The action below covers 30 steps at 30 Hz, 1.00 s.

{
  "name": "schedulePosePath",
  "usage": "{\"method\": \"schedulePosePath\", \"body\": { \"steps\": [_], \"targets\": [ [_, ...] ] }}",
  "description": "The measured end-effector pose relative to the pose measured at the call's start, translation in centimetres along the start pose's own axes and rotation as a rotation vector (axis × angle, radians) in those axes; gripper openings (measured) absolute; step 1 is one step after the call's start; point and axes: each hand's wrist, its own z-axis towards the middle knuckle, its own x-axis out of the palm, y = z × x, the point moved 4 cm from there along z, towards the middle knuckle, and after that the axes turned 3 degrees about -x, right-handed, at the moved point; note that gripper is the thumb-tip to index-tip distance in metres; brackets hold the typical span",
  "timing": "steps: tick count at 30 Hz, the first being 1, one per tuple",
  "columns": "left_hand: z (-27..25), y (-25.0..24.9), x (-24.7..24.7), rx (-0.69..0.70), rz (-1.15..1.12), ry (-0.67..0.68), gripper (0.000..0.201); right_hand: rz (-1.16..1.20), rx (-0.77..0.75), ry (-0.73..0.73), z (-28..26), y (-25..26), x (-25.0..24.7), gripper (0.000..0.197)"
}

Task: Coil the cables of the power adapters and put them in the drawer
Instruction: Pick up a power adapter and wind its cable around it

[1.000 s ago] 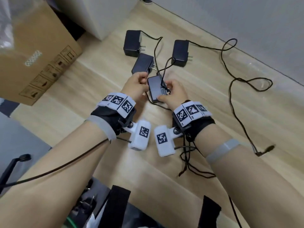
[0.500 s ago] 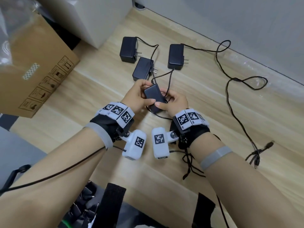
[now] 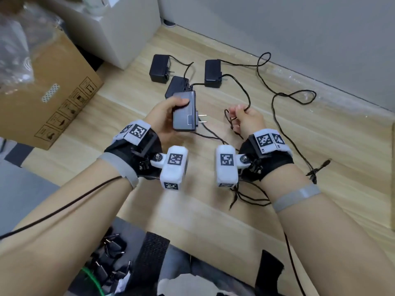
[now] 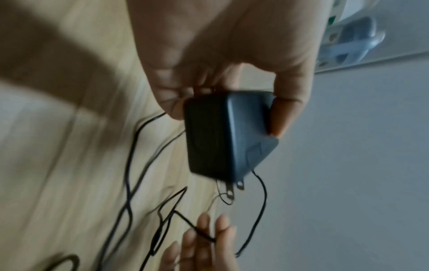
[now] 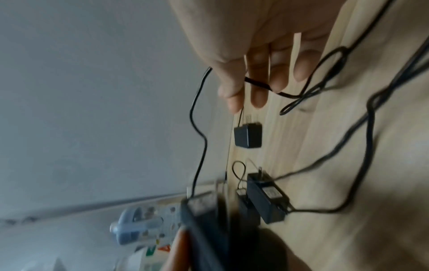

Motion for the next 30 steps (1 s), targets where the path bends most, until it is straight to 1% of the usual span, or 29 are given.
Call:
{"method": "schedulePosePath", "body": {
  "steps": [1,2,3,4,6,7,9,10,11,12,14,15,16,18,20,22,24,25,27,29,30],
  "targets": [
    [-0.7,-0.5,0.3,0.025,-0.032,0.015,0.012,-0.029,0.016,-0.013,-0.3,0.4,-0.9,0.025],
    [-1.3,-0.8,0.6,0.042,-0.046,0.035,0.013,-0.056,0.038,-0.035,-0.4,0.4,-1.7,0.019],
    [-2.0,-1.1,1.2,0.055,-0.037,0.061,0.011,-0.08,0.055,-0.053,-0.9,0.7,-2.4,0.026],
    [-2.6,-1.3,1.5,0.059,-0.012,0.075,0.01,-0.117,0.056,-0.064,-1.3,1.1,-2.9,0.041],
    [-3.8,-1.7,2.3,0.069,0.067,0.118,0.014,-0.235,-0.017,-0.077,-2.4,2.9,-3.3,0.067],
    [-4.4,-1.8,2.8,0.089,0.113,0.142,0.013,-0.263,-0.071,-0.079,-3.1,4.3,-3.3,0.076],
    [-5.5,-2.2,3.7,0.135,0.194,0.199,0.007,-0.222,-0.198,-0.035,-4.3,7.1,-2.6,0.085],
    [-6.0,-2.3,4.1,0.153,0.225,0.22,0.006,-0.181,-0.25,0.008,-4.7,8.4,-2.2,0.086],
    [-6.5,-2.5,4.5,0.166,0.246,0.234,0.006,-0.167,-0.29,0.054,-5.2,9.5,-1.8,0.084],
    [-6.9,-2.7,4.9,0.173,0.256,0.248,0.006,-0.188,-0.331,0.096,-5.6,10.3,-1.4,0.077],
    [-7.6,-3.1,5.5,0.195,0.268,0.276,0.008,-0.232,-0.434,0.185,-6.5,11.3,-0.9,0.051],
    [-7.8,-3.4,5.7,0.213,0.27,0.295,0.013,-0.237,-0.484,0.226,-6.9,11.6,-0.8,0.039],
    [-8.0,-3.6,5.8,0.232,0.272,0.311,0.02,-0.23,-0.512,0.258,-7.1,11.6,-0.8,0.034],
    [-8.2,-3.9,6.0,0.26,0.269,0.322,0.031,-0.173,-0.478,0.318,-7.4,11.2,-1.1,0.038],
    [-8.3,-4.0,6.1,0.262,0.222,0.314,0.031,-0.081,-0.422,0.341,-7.8,10.6,-1.3,0.04],
    [-8.3,-4.1,6.3,0.263,0.151,0.291,0.033,0.005,-0.369,0.342,-8.5,9.9,-1.1,0.038],
    [-8.3,-4.1,6.6,0.27,0.141,0.272,0.037,0.013,-0.345,0.318,-9.3,8.9,-0.6,0.034],
    [-8.3,-4.1,6.7,0.275,0.162,0.261,0.034,-0.015,-0.354,0.302,-9.7,8.3,-0.3,0.032],
    [-8.3,-3.9,7.0,0.29,0.227,0.237,0.021,-0.1,-0.37,0.287,-10.0,7.6,0.1,0.029],
    [-8.0,-3.8,7.1,0.306,0.285,0.195,0.01,-0.189,-0.32,0.286,-9.8,7.2,-0.1,0.032],
    [-7.9,-3.7,7.2,0.315,0.314,0.17,0.007,-0.218,-0.28,0.294,-9.7,7.2,-0.4,0.032]
  ]
}}
